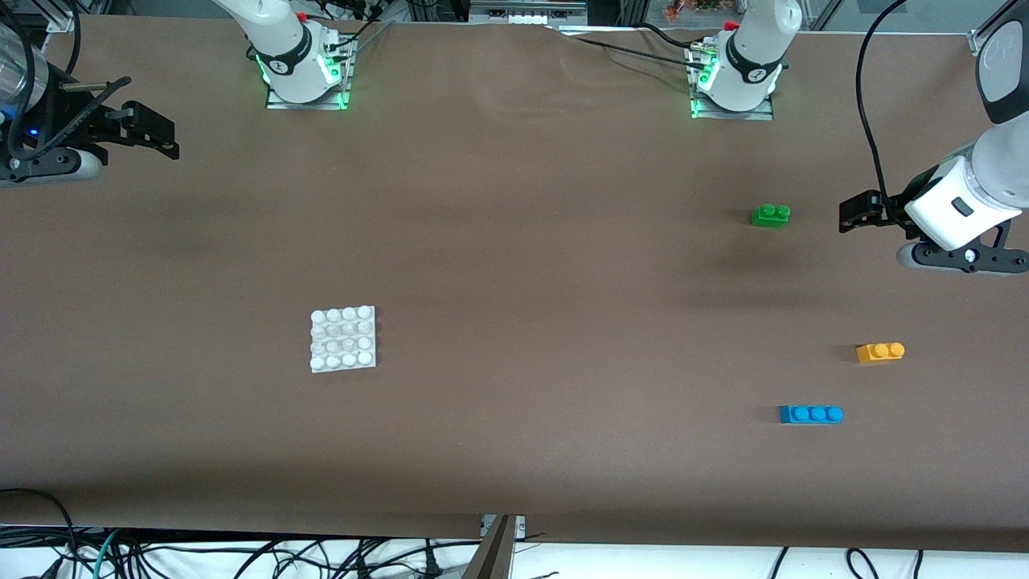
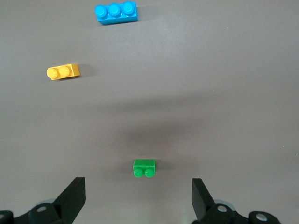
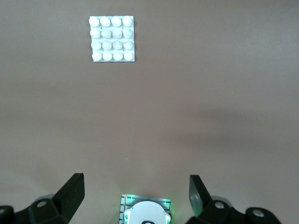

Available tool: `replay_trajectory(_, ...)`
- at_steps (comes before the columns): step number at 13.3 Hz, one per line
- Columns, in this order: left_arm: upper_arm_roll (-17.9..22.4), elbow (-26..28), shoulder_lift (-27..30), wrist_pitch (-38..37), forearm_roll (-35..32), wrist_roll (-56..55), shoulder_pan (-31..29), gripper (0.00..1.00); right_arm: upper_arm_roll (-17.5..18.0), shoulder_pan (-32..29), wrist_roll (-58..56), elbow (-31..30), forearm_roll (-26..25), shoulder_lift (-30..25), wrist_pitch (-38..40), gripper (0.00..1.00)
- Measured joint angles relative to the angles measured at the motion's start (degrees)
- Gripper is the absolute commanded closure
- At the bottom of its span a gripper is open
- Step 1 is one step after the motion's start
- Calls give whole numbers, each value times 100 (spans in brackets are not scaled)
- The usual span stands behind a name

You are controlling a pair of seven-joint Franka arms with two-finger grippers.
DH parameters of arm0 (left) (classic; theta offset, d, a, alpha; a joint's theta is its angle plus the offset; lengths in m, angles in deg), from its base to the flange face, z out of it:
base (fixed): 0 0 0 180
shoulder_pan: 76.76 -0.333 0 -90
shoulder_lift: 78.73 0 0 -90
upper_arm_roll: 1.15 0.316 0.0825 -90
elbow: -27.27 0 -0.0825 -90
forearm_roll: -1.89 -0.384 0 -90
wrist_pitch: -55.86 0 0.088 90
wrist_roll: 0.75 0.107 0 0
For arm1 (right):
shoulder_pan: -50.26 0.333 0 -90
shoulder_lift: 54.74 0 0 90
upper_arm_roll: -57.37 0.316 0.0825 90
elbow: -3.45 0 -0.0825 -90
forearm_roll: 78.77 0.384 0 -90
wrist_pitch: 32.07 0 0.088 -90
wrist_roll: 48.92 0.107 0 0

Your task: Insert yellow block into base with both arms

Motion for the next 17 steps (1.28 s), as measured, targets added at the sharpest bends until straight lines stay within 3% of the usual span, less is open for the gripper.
replay_trajectory(17,5,0,0,-106,0,0,-22,0,0,-27,-31,-49,-82,17,-73,1)
